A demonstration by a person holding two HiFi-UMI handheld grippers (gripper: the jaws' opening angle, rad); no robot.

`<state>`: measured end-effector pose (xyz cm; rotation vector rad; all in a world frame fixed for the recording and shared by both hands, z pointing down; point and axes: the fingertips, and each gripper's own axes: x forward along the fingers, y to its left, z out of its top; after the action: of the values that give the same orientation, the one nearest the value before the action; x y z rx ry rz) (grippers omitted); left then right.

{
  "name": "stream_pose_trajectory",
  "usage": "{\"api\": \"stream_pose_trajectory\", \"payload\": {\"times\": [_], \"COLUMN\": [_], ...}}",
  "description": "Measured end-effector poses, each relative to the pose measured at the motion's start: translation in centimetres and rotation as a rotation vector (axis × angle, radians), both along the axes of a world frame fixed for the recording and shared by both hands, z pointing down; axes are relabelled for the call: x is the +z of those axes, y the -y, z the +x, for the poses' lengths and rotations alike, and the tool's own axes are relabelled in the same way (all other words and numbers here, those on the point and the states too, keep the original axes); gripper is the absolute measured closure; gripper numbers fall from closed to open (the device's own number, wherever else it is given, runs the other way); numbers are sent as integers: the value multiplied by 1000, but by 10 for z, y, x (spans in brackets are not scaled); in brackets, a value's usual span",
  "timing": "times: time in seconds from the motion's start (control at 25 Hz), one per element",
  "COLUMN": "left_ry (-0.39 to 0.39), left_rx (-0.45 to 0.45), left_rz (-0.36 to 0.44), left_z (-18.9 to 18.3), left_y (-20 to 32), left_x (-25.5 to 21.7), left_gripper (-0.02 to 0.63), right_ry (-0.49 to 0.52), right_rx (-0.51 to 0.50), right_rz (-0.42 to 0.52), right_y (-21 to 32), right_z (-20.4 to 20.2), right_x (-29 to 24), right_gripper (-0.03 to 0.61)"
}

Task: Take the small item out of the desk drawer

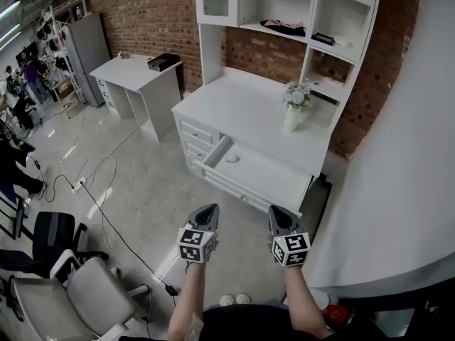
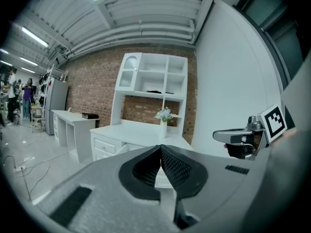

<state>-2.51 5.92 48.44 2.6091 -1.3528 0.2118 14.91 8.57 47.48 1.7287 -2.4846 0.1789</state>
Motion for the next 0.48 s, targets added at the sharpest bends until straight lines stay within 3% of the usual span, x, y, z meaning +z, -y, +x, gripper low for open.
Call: {"api": "stream_pose_trajectory", "payload": {"times": [0.28, 0.48], "left_ry": [-14, -17], "left_rx": [-12, -6], "left_rz": [-13, -5], "left_z": [-17, -30], "left_y": [-5, -14], "left_x": [3, 5], "left_gripper": [604, 606], "right_ry": [21, 26], "right_rx": [-14, 2], "right_rz": [-5, 0], "right_y": [-8, -21], "right_z": [-11, -17], "right_x": [-1, -1], "right_gripper": [475, 454]}}
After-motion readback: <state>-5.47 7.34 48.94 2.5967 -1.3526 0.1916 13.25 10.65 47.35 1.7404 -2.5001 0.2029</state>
